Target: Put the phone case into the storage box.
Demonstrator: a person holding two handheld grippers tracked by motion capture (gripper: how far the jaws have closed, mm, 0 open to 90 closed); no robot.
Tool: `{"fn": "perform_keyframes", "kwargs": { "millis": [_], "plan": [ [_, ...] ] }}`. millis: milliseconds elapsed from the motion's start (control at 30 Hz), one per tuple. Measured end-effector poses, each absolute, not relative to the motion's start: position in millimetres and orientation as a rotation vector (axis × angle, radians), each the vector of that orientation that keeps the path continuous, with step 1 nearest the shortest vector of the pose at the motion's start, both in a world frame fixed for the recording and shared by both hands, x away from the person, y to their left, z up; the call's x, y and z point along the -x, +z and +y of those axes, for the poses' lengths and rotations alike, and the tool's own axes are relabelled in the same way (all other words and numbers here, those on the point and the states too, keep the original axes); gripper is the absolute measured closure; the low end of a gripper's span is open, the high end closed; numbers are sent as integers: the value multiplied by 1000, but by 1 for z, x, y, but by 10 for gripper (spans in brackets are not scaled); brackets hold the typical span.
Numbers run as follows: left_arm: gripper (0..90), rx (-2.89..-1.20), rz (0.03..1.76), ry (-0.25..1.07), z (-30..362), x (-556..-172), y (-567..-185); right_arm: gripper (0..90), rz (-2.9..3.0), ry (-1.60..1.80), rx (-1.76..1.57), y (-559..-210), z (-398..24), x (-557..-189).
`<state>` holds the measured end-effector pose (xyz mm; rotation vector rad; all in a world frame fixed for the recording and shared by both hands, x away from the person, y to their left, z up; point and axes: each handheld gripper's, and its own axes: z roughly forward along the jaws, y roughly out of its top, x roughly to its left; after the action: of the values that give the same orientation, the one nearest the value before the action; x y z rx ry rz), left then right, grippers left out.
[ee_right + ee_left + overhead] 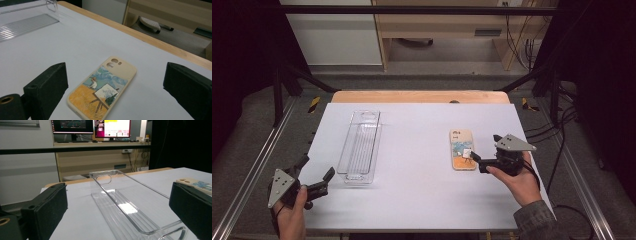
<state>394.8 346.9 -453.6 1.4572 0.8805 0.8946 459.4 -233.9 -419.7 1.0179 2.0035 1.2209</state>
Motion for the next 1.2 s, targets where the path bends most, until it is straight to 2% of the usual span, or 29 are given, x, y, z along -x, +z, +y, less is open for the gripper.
{"fn": "perform_keyframes", "kwargs": {
  "millis": [533, 800, 833, 867, 900, 933, 1033, 1067, 1133, 1167, 1200],
  "plan": [
    [17, -1458, 883, 894, 347, -396, -454, 77, 2012, 1199, -1104, -423, -230, -498],
    [16, -1461, 888, 897, 347, -396, -455, 118, 1985, 1143, -1150, -430, -232, -512],
    [17, -1462, 889, 897, 348, -396, -455, 161, 1995, 1133, -1169, -432, -232, -515],
    [17, -1462, 890, 898, 348, -396, -455, 161, 1995, 1133, -1169, -432, -232, -515],
    [16, -1462, 892, 898, 347, -396, -455, 210, 2009, 1112, -1180, -435, -233, -518],
    [17, -1462, 892, 898, 347, -396, -455, 210, 2009, 1112, -1180, -435, -233, -518],
    [16, -1468, 896, 902, 347, -396, -455, 360, 2000, 1102, -1174, -438, -232, -518],
    [17, -1467, 896, 904, 347, -396, -455, 444, 2011, 1112, -1174, -442, -232, -519],
    [17, -1466, 897, 905, 347, -396, -455, 472, 2019, 1109, -1178, -445, -231, -520],
    [17, -1465, 896, 908, 347, -396, -455, 568, 2046, 1094, -1188, -452, -230, -522],
    [17, -1462, 898, 908, 348, -396, -455, 592, 2058, 1085, -1194, -454, -230, -523]
  ]
}}
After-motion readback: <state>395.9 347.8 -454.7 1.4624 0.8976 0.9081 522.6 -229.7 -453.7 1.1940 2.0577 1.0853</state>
